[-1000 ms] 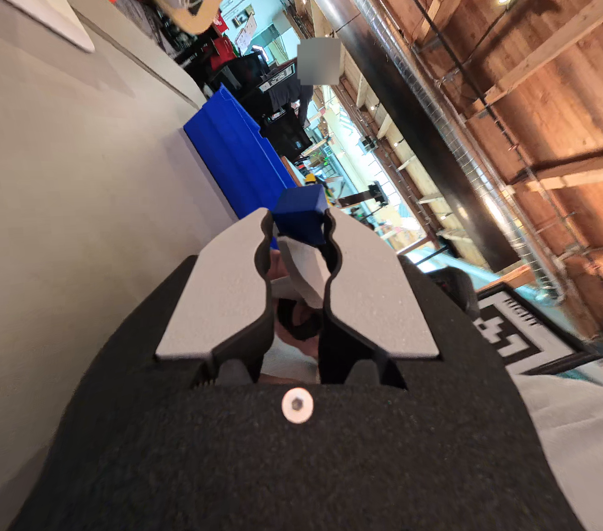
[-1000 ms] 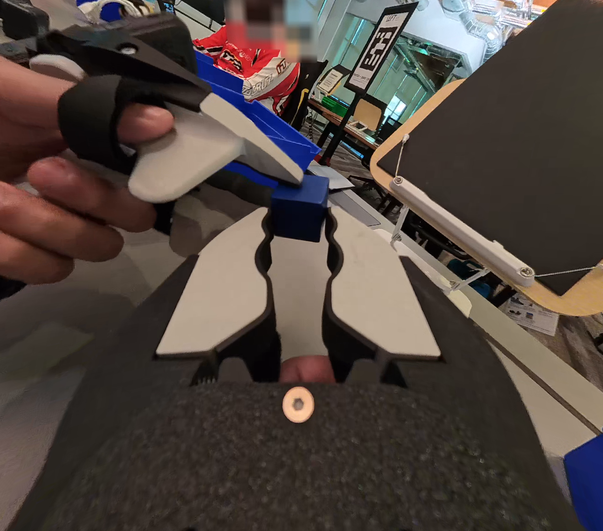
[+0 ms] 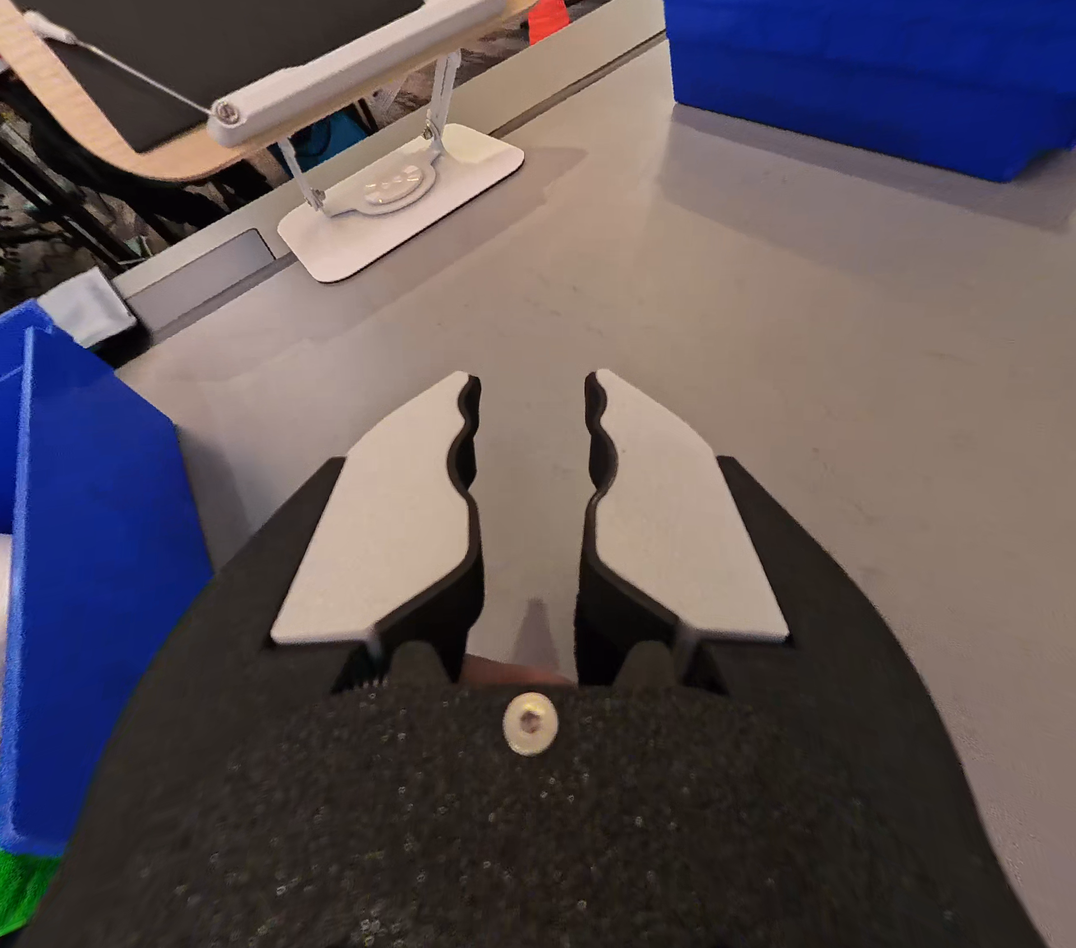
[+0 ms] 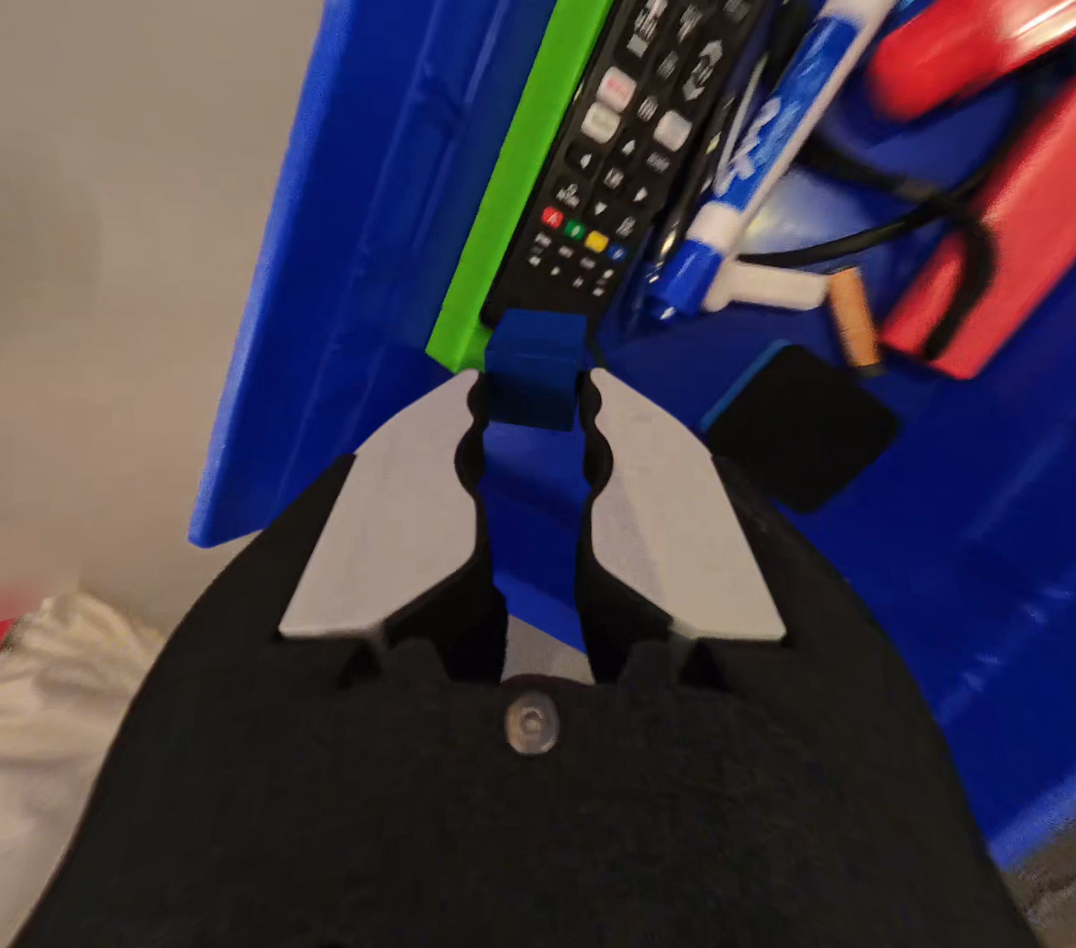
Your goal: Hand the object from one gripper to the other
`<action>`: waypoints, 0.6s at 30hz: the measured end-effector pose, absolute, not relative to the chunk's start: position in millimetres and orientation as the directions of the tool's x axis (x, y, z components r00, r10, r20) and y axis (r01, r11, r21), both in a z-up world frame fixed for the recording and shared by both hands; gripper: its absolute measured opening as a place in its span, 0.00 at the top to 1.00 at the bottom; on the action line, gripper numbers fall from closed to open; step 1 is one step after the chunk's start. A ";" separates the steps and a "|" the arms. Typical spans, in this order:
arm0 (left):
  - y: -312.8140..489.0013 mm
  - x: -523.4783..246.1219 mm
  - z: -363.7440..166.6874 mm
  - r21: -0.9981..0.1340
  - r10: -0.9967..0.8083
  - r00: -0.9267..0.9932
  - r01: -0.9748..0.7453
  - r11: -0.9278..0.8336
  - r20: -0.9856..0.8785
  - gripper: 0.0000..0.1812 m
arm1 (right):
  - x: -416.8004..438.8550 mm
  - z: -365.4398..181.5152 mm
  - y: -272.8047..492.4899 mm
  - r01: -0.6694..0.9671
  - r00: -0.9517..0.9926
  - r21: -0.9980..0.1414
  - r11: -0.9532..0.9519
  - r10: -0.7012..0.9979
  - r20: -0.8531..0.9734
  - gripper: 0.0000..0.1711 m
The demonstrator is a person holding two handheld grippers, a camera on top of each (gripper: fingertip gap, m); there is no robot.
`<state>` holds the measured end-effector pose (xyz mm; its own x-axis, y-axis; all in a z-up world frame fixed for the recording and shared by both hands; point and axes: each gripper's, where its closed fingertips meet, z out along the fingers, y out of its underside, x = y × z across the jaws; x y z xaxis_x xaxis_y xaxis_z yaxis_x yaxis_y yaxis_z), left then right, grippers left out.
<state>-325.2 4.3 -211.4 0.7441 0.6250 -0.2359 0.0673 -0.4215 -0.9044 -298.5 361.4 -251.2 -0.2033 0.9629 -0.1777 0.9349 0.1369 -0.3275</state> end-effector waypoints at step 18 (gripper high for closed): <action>9.2 -320.7 -212.8 -0.908 0.616 0.763 0.096 -0.408 -0.196 0.81 | -278.0 -276.6 367.3 0.956 -0.269 -0.118 0.268 0.963 0.003 0.63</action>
<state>-320.7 9.2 -212.8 0.7629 0.6161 -0.1960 0.0963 -0.4081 -0.9079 -278.0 367.3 -276.6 -0.2692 0.9631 0.0029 0.9562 0.2677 -0.1181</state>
